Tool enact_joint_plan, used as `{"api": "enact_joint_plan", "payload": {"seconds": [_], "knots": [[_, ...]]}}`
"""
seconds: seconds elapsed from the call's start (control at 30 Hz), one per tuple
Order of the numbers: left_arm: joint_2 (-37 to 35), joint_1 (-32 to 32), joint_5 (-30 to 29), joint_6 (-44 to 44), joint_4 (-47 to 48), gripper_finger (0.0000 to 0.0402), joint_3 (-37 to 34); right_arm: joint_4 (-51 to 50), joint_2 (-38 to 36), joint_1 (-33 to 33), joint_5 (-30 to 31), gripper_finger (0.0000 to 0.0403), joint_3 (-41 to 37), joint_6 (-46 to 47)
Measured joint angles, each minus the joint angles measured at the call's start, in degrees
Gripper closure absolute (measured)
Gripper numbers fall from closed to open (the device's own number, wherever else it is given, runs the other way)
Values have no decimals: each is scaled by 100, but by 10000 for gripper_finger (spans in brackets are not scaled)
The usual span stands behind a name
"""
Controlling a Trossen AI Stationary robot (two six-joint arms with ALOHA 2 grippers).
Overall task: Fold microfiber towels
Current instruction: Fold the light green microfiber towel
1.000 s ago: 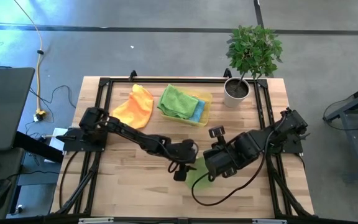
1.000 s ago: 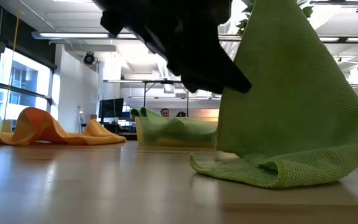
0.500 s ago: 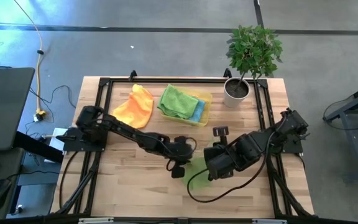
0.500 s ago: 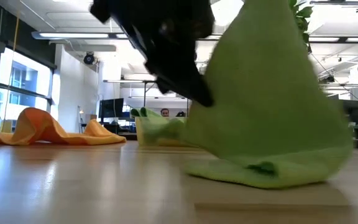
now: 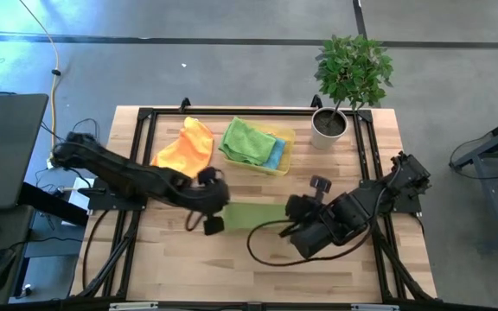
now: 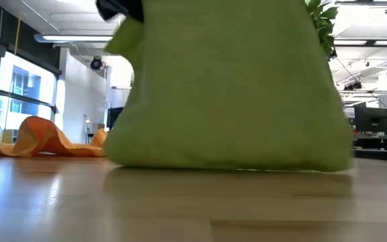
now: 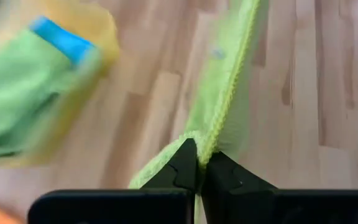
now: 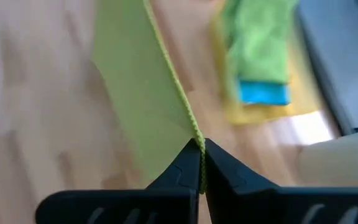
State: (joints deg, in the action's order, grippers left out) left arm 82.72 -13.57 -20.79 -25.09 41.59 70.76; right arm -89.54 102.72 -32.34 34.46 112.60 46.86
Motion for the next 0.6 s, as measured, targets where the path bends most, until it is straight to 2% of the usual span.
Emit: {"api": "enact_joint_plan", "payload": {"seconds": [0.1, 0.23, 0.37, 0.5, 0.6], "knots": [[-424, -100, -679, 70, 192, 401, 0, -41, 0, 139, 558, 402, 0, -32], [-808, -90, -1568, 484, 346, 401, -4, -38, 0, 475, 957, 402, -1, -992], [-942, 62, -2390, 1089, 391, 401, -4, -21, 0, 944, 1058, 402, -4, -2000], [-1013, 266, -3080, 1493, 400, 401, 1, -20, 0, 1352, 1053, 402, -4, -2430], [-1033, 303, -3186, 1464, 564, 401, 85, -18, 0, 1447, 1047, 402, -4, -2412]]}}
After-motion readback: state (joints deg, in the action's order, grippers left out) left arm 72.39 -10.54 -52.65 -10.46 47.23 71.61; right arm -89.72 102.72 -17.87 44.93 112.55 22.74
